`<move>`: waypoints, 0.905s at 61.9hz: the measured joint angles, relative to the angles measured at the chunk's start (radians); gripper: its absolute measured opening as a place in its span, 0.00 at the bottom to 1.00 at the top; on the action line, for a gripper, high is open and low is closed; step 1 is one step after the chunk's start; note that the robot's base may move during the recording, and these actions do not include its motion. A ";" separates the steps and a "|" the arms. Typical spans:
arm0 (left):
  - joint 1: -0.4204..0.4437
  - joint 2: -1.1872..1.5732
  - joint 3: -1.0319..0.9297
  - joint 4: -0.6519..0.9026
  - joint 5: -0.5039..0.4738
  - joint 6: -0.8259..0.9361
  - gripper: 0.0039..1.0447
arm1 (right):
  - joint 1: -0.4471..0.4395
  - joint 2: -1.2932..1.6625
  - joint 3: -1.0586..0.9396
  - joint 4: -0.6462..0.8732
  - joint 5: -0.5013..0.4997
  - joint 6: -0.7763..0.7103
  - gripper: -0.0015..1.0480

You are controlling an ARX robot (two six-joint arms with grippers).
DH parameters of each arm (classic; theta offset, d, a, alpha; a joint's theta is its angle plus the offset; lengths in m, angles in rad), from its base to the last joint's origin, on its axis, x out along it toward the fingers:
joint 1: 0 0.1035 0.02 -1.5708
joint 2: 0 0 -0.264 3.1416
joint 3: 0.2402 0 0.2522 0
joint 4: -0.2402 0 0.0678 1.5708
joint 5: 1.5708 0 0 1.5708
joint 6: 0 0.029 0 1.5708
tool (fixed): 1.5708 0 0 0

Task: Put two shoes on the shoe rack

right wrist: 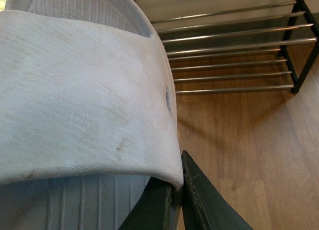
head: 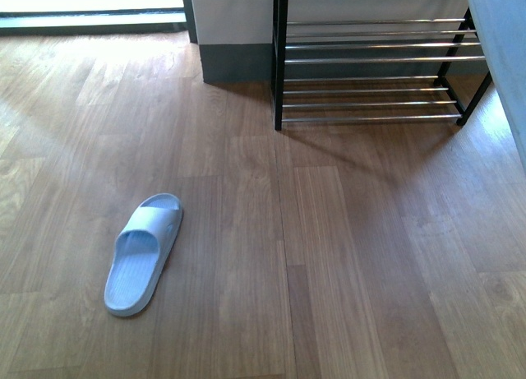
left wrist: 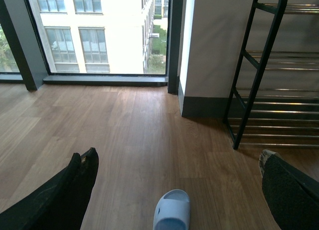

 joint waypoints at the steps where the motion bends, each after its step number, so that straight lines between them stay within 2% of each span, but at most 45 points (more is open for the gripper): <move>1: 0.000 0.000 0.000 0.000 0.000 0.000 0.91 | 0.000 0.000 0.000 0.000 -0.001 0.000 0.02; 9: -0.001 0.002 0.001 -0.002 -0.008 -0.004 0.91 | 0.002 0.000 0.000 0.000 -0.002 0.000 0.02; 10: -0.017 0.025 0.011 -0.039 -0.070 -0.031 0.91 | 0.002 0.000 0.000 0.000 -0.001 0.000 0.02; 11: -0.066 0.079 0.052 -0.140 -0.211 -0.075 0.91 | 0.002 0.000 0.000 0.000 -0.001 0.000 0.02; 12: -0.084 0.107 0.068 -0.172 -0.255 -0.095 0.91 | 0.002 0.000 0.000 0.000 -0.001 0.000 0.02; 13: -0.119 0.174 0.098 -0.224 -0.350 -0.150 0.91 | 0.001 0.000 0.000 0.000 -0.001 0.000 0.02; 15: -0.141 0.279 0.129 -0.249 -0.462 -0.210 0.91 | 0.001 0.000 0.000 0.000 -0.001 0.000 0.02; 19: -0.138 0.489 0.153 -0.184 -0.575 -0.296 0.91 | 0.002 0.000 0.001 0.000 -0.002 0.000 0.02; 30: -0.111 1.030 0.212 0.179 -0.508 -0.367 0.91 | 0.002 -0.001 0.000 0.000 -0.002 0.000 0.02; 33: -0.120 1.284 0.271 0.311 -0.459 -0.367 0.91 | 0.002 0.000 0.000 0.000 -0.002 0.000 0.02; 37: -0.137 1.529 0.335 0.412 -0.441 -0.332 0.91 | 0.002 0.000 0.000 0.000 -0.002 0.000 0.02; 41: -0.148 1.717 0.402 0.453 -0.394 -0.306 0.91 | 0.003 0.000 0.000 0.000 -0.002 0.000 0.02; 44: -0.152 1.897 0.478 0.482 -0.399 -0.256 0.91 | 0.003 0.000 0.000 0.000 -0.002 0.000 0.02; 56: -0.158 2.332 0.689 0.530 -0.315 -0.222 0.91 | 0.002 0.000 0.000 0.000 -0.002 0.000 0.02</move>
